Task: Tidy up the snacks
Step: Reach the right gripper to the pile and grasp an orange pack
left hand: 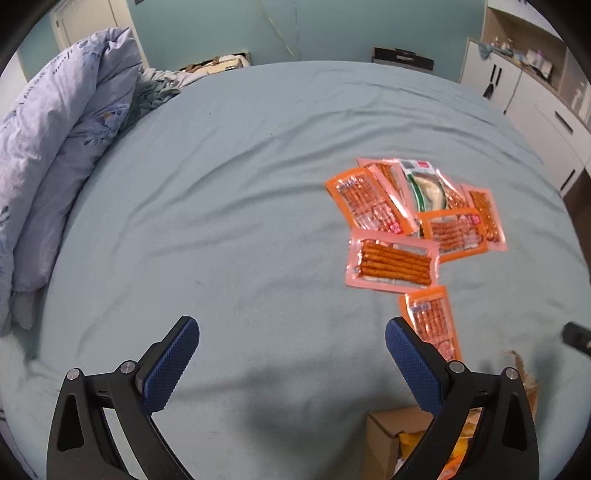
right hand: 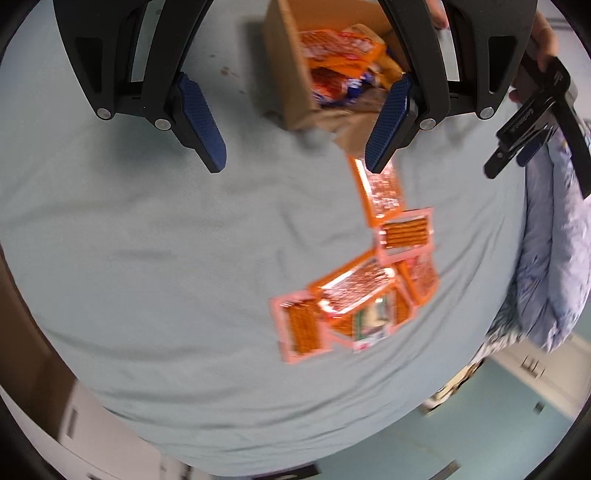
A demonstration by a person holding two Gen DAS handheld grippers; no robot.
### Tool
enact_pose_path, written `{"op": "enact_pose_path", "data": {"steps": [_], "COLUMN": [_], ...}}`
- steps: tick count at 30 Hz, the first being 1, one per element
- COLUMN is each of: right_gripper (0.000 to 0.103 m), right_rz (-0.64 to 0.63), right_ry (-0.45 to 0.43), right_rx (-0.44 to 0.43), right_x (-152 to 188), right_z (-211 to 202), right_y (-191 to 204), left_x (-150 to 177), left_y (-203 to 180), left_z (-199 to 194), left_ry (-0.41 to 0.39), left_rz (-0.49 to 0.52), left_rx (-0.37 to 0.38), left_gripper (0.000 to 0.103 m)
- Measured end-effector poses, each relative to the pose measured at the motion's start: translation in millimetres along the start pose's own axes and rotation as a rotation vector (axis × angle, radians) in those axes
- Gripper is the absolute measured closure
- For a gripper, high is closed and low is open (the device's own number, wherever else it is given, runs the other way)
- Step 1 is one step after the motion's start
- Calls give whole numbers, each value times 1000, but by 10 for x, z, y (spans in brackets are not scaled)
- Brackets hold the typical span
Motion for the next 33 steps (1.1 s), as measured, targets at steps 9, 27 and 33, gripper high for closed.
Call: {"op": "enact_pose_path", "data": {"steps": [9,27,33], "right_gripper": [26,26,50], "right_rz": [-129,-401,-410], "right_ry": [232,528,523], "right_rx": [88,210,258], "right_x": [-152,-224,-216], "right_z": [617,2183,2402], "right_y": [438,1503,1551], "left_x": [21,-51,-44], "left_y": [111,401,441], "left_z": [12,237,236], "left_ry": [20,45,49], "left_rz": [33,-95,-120], "left_rx": [-12,7,21], "left_gripper": [0,0,0]}}
Point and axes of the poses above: each gripper's, at about its wrist camera, not at the fingertips, and z roughly the way its jaws point, y to its left, x to its underside, the point moved 4 cm from there along z, roughly the way its jaws point, and after that the axes turned 4 degrees about z, right-handed, at the moved point
